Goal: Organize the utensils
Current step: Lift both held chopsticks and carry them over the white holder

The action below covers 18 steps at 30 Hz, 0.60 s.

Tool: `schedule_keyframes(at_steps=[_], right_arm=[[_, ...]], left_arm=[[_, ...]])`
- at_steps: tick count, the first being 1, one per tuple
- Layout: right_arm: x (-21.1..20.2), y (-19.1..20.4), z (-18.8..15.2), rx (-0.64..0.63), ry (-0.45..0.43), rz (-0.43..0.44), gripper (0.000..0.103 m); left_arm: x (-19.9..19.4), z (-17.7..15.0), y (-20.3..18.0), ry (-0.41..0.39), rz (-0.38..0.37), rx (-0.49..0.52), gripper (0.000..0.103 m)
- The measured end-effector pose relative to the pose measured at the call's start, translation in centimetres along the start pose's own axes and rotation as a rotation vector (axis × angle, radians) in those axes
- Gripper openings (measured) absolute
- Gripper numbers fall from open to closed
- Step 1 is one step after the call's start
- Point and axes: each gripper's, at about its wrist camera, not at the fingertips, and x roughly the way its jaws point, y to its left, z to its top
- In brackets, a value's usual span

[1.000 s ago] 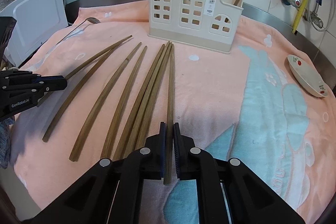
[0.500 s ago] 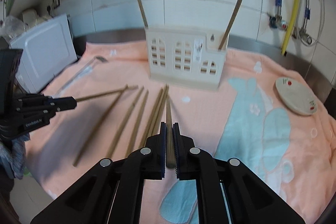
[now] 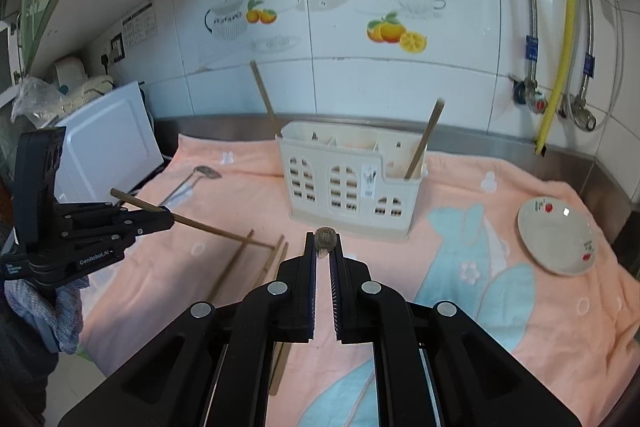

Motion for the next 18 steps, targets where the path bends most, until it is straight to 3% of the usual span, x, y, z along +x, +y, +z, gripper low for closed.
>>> schedule_keyframes(at_steps=[8, 18], right_arm=[[-2.2, -1.7, 5.1, -0.026, -0.018, 0.007, 0.006], [-4.5, -4.3, 9.6, -0.035, -0.054, -0.025, 0.006]], left_arm=[[-0.5, 3.9, -1.4, -0.025, -0.033, 0.032, 0.005], [-3.8, 10.1, -3.1, -0.137, -0.075, 0.069, 0.005]])
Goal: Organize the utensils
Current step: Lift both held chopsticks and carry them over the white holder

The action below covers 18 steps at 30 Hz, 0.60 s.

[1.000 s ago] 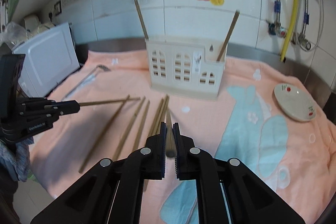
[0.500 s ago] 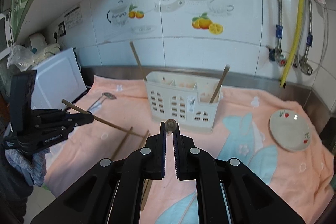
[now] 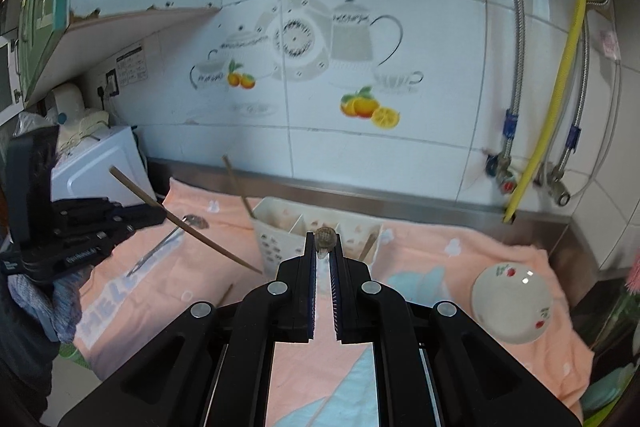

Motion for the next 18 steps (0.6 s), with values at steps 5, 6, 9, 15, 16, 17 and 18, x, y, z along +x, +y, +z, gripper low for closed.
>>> schedule_keyframes(at_steps=[5, 6, 9, 15, 16, 17, 18], right_arm=[[0.7, -1.2, 1.7, -0.006, 0.002, -0.03, 0.006], [1.2, -1.4, 1.9, -0.009, 0.011, -0.039, 0.006], [2.5, -1.7, 2.5, -0.01, 0.039, -0.054, 0.006], [5.3, -2.0, 2.7, -0.023, 0.1, -0.061, 0.006], [5.7, -2.0, 2.7, -0.022, 0.108, -0.061, 0.006], [6.1, -1.9, 2.7, -0.026, 0.117, -0.064, 0.006], [6.4, -1.9, 2.6, -0.028, 0.123, -0.063, 0.006]], left_arm=[[-0.2, 3.8, -0.2, -0.056, 0.026, 0.015, 0.005], [0.0, 4.3, -0.3, -0.062, 0.041, 0.025, 0.005], [1.4, 5.5, -0.1, -0.047, 0.062, 0.023, 0.005], [5.3, 5.6, 1.3, 0.02, 0.086, -0.016, 0.005], [5.7, 5.5, 1.5, 0.028, 0.087, -0.022, 0.005], [6.1, 5.3, 1.7, 0.036, 0.087, -0.026, 0.005], [6.7, 5.1, 1.9, 0.046, 0.089, -0.034, 0.005]])
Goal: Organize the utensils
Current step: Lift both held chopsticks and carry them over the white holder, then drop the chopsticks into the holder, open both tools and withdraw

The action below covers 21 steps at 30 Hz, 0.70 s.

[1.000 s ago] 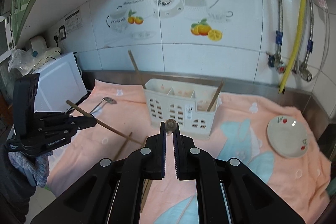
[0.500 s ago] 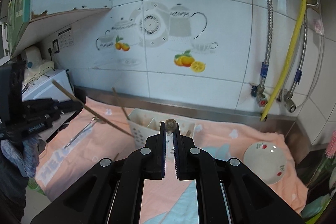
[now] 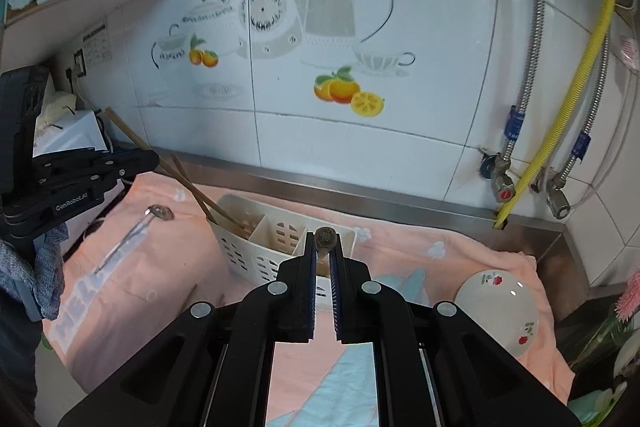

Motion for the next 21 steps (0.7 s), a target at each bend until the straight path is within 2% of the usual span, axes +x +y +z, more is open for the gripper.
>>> schedule_keyframes(at_steps=[11, 21], right_arm=[[3.9, 1.1, -0.5, -0.032, 0.087, -0.008, 0.006], [5.5, 0.9, -0.9, -0.009, 0.103, -0.009, 0.007]], left_arm=[[2.8, -1.2, 0.2, 0.065, -0.004, -0.003, 0.005], [3.8, -1.4, 0.8, 0.088, 0.01, -0.019, 0.006]])
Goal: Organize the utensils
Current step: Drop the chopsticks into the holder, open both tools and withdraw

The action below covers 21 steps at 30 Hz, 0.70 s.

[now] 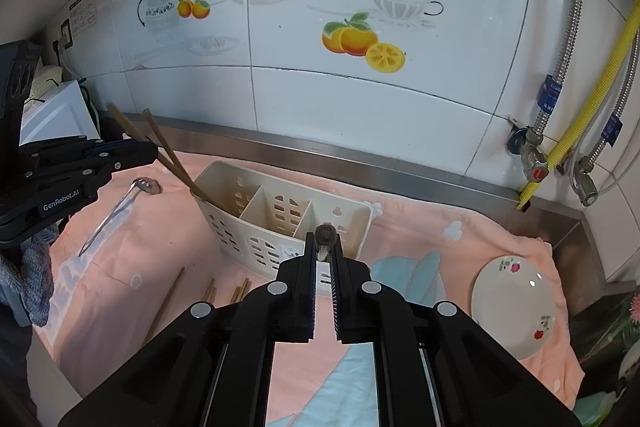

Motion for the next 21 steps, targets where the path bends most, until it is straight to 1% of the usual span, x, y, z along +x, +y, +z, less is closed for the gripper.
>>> schedule_keyframes(at_steps=[6, 8, 10, 14, 16, 17, 19, 21], right_arm=[[-0.1, -0.3, 0.1, 0.016, -0.012, -0.007, 0.009], [-0.4, -0.3, 0.0, 0.016, -0.025, -0.011, 0.01], [-1.1, -0.3, 0.0, 0.018, -0.044, -0.017, 0.013], [-3.1, -0.1, -0.4, 0.018, -0.098, -0.035, 0.018], [-4.3, 0.2, -0.8, 0.014, -0.124, -0.035, 0.025], [-4.9, 0.4, -1.2, 0.013, -0.138, -0.036, 0.026], [-5.9, 0.9, -1.8, 0.008, -0.161, -0.037, 0.027], [-6.9, 1.6, -2.9, 0.001, -0.179, -0.02, 0.029]], left_arm=[[-0.2, -0.1, 0.0, -0.006, -0.008, -0.004, 0.009], [-0.5, -0.2, -0.1, -0.013, -0.005, -0.005, 0.013], [-1.0, -0.4, -0.1, -0.024, -0.003, -0.004, 0.022], [-2.4, -0.9, 0.0, -0.044, -0.005, -0.006, 0.027], [-3.3, -1.2, 0.0, -0.057, -0.005, -0.005, 0.032], [-3.9, -1.5, 0.1, -0.065, -0.002, -0.006, 0.033], [-4.9, -2.1, 0.2, -0.077, -0.004, -0.011, 0.037], [-5.9, -3.0, 0.5, -0.084, 0.004, -0.02, 0.041]])
